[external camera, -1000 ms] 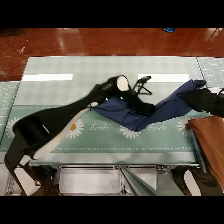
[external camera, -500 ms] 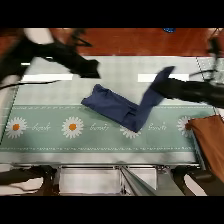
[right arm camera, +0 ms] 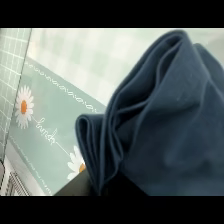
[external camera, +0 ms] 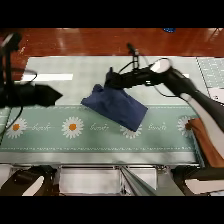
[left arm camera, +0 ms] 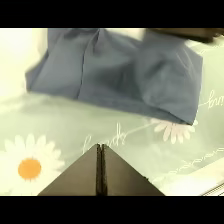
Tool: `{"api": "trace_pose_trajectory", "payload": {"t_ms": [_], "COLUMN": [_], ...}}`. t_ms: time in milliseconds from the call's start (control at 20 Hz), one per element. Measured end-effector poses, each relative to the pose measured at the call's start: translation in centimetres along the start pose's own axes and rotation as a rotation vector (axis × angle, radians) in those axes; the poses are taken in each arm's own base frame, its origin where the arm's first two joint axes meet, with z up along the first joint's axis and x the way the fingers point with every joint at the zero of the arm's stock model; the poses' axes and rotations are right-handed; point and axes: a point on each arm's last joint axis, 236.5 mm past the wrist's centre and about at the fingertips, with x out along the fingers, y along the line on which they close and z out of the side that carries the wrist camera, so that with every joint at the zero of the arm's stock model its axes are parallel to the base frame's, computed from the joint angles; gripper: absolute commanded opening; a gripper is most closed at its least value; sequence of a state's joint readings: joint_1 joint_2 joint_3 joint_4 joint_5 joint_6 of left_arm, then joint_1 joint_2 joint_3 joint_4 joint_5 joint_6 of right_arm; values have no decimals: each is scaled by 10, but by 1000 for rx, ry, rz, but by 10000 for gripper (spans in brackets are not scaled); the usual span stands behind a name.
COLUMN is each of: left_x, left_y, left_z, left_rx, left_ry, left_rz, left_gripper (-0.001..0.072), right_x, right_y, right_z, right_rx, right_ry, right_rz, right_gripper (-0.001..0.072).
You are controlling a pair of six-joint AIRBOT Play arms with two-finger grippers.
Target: Fold the shirts.
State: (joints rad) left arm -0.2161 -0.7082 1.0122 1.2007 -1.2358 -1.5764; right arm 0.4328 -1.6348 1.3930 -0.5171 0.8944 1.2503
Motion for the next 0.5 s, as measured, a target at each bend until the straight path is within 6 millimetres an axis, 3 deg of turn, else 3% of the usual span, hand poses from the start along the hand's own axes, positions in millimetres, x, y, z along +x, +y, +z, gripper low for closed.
{"api": "trace_pose_trajectory", "payload": {"t_ms": [50,200,300,400,500], "left_x": [2,16,26,33,36], "left_y": [3,12,15,16,17], "left_z": [-10,-35,-43,-46,-48], "left_rx": [-17,-69,-101,-123,-133], "left_ry": [-3,10,9,0,-2], "left_rz": [4,9,-1,-10,-14], "left_gripper": [16,16,16,17,16], "right_x": [14,39,31,1,-48], "right_y": [-2,-8,-11,-10,-8], "right_z": [0,2,15,33,45], "right_rx": [11,31,51,67,46], "right_ry": [15,36,15,-9,-16], "right_rz": [5,17,21,37,35], "right_gripper": [422,411,410,409,409]}}
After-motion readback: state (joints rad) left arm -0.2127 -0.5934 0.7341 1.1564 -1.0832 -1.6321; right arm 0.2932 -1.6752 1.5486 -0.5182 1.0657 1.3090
